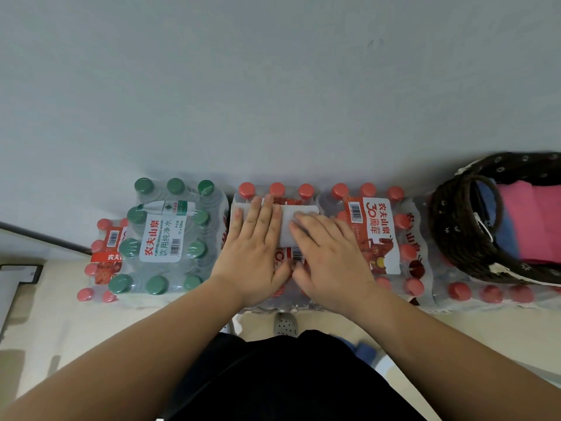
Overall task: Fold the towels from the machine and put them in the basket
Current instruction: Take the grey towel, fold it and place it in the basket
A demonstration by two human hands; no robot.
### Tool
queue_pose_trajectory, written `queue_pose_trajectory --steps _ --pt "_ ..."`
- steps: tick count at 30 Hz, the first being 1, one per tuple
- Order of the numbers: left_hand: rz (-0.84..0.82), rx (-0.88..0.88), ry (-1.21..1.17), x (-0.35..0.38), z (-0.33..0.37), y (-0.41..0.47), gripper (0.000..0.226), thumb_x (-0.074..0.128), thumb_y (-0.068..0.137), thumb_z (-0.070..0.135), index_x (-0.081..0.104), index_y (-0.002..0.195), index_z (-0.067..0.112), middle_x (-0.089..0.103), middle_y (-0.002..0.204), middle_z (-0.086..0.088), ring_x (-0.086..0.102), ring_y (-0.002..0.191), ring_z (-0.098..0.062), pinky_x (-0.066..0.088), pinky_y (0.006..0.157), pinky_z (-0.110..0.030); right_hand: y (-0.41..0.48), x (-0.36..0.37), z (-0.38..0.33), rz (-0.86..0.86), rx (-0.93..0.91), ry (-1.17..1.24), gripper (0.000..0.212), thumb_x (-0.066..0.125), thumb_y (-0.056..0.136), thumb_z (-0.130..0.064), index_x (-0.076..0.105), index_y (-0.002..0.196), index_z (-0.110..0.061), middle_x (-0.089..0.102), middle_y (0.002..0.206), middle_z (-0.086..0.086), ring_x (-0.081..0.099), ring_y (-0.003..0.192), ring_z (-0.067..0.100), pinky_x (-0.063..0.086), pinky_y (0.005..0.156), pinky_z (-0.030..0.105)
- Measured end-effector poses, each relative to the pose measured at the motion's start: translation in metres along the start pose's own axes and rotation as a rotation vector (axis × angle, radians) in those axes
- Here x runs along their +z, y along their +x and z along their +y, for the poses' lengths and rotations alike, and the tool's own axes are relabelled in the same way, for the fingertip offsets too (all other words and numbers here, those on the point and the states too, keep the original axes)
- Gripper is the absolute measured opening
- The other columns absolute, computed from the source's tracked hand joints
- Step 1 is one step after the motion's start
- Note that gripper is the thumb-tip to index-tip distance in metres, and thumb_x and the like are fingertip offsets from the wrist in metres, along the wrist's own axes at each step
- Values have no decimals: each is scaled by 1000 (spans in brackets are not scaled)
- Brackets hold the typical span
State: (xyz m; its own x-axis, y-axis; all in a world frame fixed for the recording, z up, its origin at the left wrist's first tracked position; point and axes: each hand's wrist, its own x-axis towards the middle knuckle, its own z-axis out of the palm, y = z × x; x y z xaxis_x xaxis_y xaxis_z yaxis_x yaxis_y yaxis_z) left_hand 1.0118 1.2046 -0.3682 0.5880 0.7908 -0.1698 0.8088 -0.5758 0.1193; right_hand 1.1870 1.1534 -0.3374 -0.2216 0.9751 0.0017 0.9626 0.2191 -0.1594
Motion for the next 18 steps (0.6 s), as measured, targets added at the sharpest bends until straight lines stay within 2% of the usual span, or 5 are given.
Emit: queue_pose_trajectory --steps 3,6,10,15,18 --pt "13 11 -27 3 -1 0 84 14 96 60 -7 158 6 -18 165 -13 -23 151 -28 -11 122 -52 17 -12 -5 -29 75 28 79 32 93 -52 19 157 -9 12 166 10 3 154 25 4 124 50" --pt "0 2 -55 -1 2 2 85 11 93 59 -11 157 8 -24 164 -10 -28 149 -26 -12 122 -52 36 -10 -10 -166 79 -17 91 6 92 -76 -9 158 -15 -19 164 8 -24 150 25 -10 122 52" --pt "5 36 -71 -3 -4 2 88 18 92 60 -13 157 10 -24 164 -8 -27 150 -25 -8 123 -52 40 12 -8 -217 47 -27 96 5 88 -83 -14 155 -18 -20 164 7 -30 148 25 -6 121 55" --pt "43 82 -56 -8 -15 3 86 18 91 58 -1 158 8 -11 166 -10 -15 153 -27 0 124 -52 39 19 -4 -213 63 64 94 -4 86 -80 -19 154 -17 -28 162 7 -33 146 22 -7 122 53" --pt "48 46 -30 -11 -16 12 88 19 90 59 -1 159 7 -13 166 -12 -18 152 -29 -1 123 -55 41 20 3 -229 61 119 93 -9 84 -79 -22 153 -17 -31 161 5 -34 146 22 -7 123 52"
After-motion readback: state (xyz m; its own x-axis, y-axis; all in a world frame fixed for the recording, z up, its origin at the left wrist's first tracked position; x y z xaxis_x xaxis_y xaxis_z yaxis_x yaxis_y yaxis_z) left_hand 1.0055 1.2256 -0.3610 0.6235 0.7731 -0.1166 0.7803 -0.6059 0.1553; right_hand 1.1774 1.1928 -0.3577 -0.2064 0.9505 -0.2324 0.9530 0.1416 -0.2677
